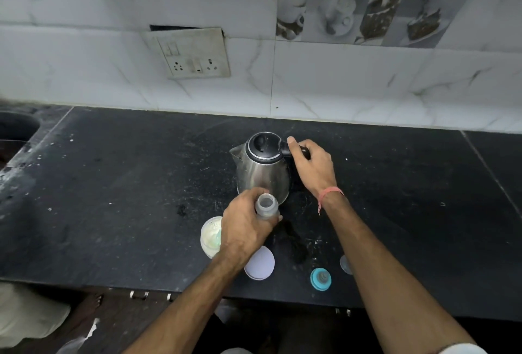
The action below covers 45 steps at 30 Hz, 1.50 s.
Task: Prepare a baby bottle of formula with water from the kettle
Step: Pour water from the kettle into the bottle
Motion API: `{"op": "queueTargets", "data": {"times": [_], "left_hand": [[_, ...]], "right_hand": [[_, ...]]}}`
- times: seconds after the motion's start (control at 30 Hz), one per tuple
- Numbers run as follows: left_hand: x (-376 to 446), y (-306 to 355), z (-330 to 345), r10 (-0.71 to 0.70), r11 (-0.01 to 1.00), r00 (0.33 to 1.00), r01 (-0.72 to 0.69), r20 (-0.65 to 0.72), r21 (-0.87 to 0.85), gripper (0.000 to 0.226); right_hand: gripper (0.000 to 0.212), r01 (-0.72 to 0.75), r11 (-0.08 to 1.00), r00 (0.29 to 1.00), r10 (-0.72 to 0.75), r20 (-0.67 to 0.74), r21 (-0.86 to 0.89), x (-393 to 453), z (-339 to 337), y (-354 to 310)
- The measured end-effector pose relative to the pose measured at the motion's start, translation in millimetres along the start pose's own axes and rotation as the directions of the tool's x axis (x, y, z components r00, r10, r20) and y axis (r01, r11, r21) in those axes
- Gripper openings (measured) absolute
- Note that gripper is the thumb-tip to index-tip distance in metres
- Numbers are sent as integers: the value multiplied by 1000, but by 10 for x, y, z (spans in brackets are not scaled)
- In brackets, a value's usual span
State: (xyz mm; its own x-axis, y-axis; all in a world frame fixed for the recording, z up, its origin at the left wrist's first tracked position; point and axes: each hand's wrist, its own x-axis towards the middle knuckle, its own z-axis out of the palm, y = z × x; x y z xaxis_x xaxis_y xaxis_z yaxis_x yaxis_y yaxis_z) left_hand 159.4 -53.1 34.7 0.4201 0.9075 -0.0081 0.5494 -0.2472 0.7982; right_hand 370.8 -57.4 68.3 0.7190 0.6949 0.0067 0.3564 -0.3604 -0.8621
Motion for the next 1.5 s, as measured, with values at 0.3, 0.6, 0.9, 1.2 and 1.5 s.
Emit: {"op": "queueTargets", "data": {"times": [0.3, 0.6, 0.9, 1.2, 1.5], "left_hand": [[103, -32, -81, -2, 1000, 999, 1, 50, 28, 47], [221, 22, 53, -45, 999, 995, 45, 88, 6, 40], [149, 13, 416, -31, 999, 983, 25, 181, 38, 54], [55, -55, 480, -2, 999, 989, -4, 148, 45, 61], [-53, -109, 391, 0, 1000, 992, -3, 130, 25, 39]], "right_hand": [[73, -84, 995, 968, 96, -232, 60, 258, 118, -84], [66, -39, 995, 908, 72, -413, 88, 258, -756, 0], [64, 62, 988, 868, -122, -481, -138, -22, -1421, 180], [60, 160, 950, 879, -260, -400, -267, -243, -1439, 209], [58, 244, 909, 891, -348, -292, -337, -344, -1314, 71]]}}
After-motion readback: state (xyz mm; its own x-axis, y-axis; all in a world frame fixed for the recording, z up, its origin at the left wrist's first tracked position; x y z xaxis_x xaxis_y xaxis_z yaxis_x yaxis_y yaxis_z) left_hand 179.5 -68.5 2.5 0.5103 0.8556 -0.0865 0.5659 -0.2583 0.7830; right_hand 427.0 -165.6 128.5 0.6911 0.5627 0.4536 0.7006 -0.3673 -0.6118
